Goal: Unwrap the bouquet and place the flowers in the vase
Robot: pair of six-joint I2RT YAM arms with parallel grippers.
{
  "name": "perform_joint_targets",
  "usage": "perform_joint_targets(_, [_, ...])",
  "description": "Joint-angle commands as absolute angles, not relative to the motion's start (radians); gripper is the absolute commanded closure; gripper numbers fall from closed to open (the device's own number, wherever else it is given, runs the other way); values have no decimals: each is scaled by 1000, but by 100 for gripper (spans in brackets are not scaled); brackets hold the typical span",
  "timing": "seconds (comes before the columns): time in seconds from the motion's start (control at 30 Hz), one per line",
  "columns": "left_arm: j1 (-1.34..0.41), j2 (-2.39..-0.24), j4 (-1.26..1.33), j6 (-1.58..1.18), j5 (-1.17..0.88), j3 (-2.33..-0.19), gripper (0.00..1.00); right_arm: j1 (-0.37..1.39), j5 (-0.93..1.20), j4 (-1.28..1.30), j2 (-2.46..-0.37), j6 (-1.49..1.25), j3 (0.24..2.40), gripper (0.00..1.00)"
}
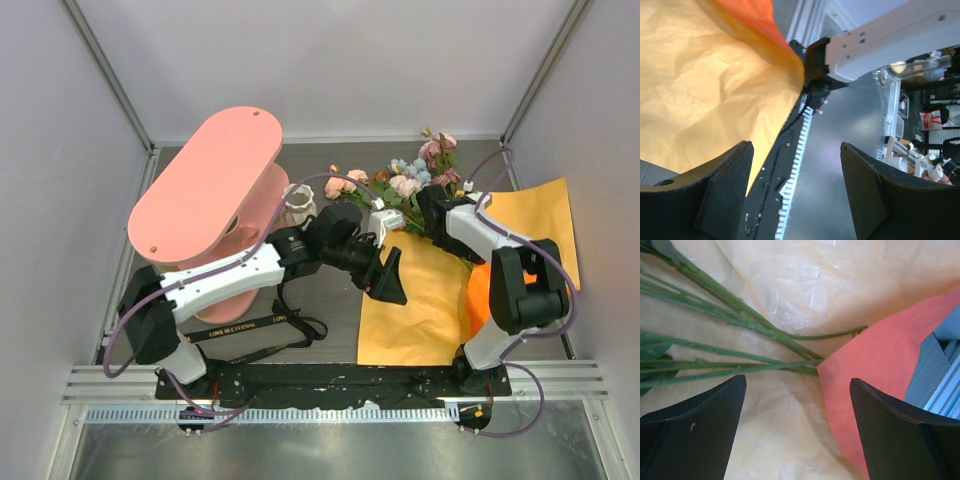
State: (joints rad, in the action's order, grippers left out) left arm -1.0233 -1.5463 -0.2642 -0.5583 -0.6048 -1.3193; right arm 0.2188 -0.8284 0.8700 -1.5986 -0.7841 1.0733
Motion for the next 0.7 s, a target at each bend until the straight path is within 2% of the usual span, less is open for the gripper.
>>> perform_joint_targets(0.0, [-1041, -1662, -247, -506, -502, -1365, 29, 161, -847, 798, -1690, -791, 1056, 10])
perform_joint_targets(0.1, [-1069, -1729, -299, -433, -315, -1393, 41, 130, -853, 758, -1704, -810, 1013, 16])
perform_joint_targets(0.17, [-1080, -1793, -304, -404, -229, -1417, 45, 109, -862, 738, -1698, -824, 993, 27])
perform_joint_targets(0.2, [-1083, -1821, -317, -403, -222, -1448, 53, 98, -868, 733, -1684, -830, 976, 33])
perform_joint_targets(0.27, [-1083, -1888, -327, -425, -209, -1480, 66, 72, -887, 735, -1660, -850, 959, 52])
perform_joint_targets(0.33, [-1083, -1955, -344, -454, -206, -1532, 75, 55, -910, 749, -1600, -867, 933, 69])
perform_joint_targets(0.43, [-1091, -2015, -345, -505, -193, -1578, 83, 41, -930, 794, -1485, -905, 910, 73])
perform_joint_targets(0.47, [-1092, -2052, -366, -518, -183, -1589, 90, 40, -940, 814, -1455, -937, 907, 74])
perform_joint_targets(0.57, [-1092, -2123, -414, -578, -126, -1631, 100, 40, -1035, 928, -1323, -1008, 900, 80])
perform_joint_targets(0.67, [-1092, -2152, -449, -594, -95, -1658, 100, 15, -1115, 1028, -1119, -1127, 874, 82])
